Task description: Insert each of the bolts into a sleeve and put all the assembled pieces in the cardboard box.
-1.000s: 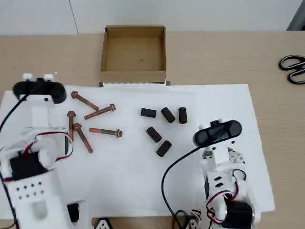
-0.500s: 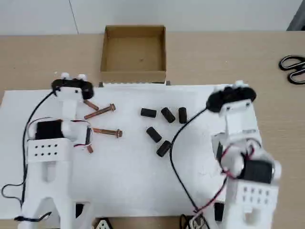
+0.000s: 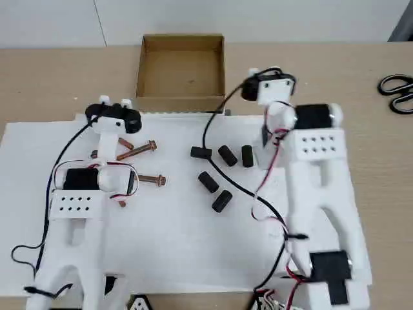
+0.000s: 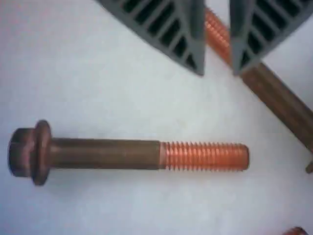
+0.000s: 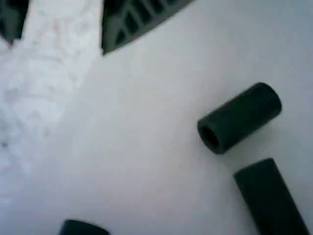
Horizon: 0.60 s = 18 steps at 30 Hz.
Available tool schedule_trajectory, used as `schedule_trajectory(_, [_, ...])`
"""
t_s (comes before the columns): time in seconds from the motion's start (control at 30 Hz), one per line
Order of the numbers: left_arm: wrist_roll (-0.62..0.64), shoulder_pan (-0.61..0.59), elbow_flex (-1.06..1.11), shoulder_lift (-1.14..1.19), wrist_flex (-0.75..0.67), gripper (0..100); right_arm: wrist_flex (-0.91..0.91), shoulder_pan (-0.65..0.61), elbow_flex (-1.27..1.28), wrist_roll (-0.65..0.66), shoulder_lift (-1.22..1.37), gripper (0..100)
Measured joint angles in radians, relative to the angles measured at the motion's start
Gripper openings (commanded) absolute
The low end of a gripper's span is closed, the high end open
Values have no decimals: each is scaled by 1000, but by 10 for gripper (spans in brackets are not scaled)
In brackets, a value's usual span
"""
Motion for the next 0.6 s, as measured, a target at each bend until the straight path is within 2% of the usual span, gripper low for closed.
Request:
schedule_trajectory(0.23, [5, 0, 101, 0, -97, 69, -31, -98, -150, -52, 244, 136])
schedule_trajectory(0.6, [6, -91, 118, 0, -147, 70, -72, -66, -316, -52, 488, 136])
